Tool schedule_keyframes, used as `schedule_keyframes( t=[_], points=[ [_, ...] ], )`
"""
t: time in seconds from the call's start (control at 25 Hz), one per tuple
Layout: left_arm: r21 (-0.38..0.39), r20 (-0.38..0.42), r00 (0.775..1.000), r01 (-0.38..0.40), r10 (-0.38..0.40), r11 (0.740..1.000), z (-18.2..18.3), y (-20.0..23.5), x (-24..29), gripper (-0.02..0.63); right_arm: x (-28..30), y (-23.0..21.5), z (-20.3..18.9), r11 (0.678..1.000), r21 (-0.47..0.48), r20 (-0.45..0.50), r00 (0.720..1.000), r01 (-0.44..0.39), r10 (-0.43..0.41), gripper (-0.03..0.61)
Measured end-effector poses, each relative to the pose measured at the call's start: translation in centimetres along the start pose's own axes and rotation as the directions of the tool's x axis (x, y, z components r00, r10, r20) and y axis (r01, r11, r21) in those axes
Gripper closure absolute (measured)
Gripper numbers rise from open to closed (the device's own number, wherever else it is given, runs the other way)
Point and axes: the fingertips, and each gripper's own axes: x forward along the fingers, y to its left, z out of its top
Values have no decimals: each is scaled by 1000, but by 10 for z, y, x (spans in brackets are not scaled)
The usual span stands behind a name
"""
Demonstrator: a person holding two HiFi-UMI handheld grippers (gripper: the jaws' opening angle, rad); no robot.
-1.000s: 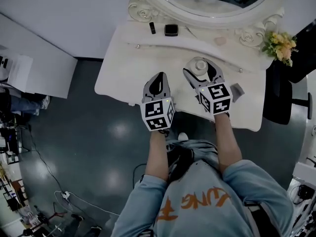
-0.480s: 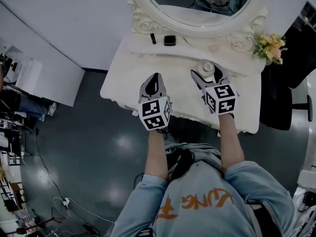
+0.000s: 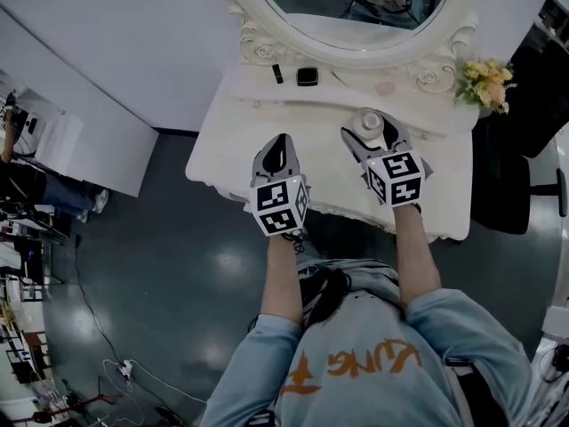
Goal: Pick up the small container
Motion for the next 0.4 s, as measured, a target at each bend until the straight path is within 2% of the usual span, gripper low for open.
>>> schedule_keyframes(
  t=[0.4],
  points=[
    [-3,-12,1000,9,-9,1000,-5,1,2,592,3,-1,-2,1000,-5,-3,1000,6,-6,249]
  ],
)
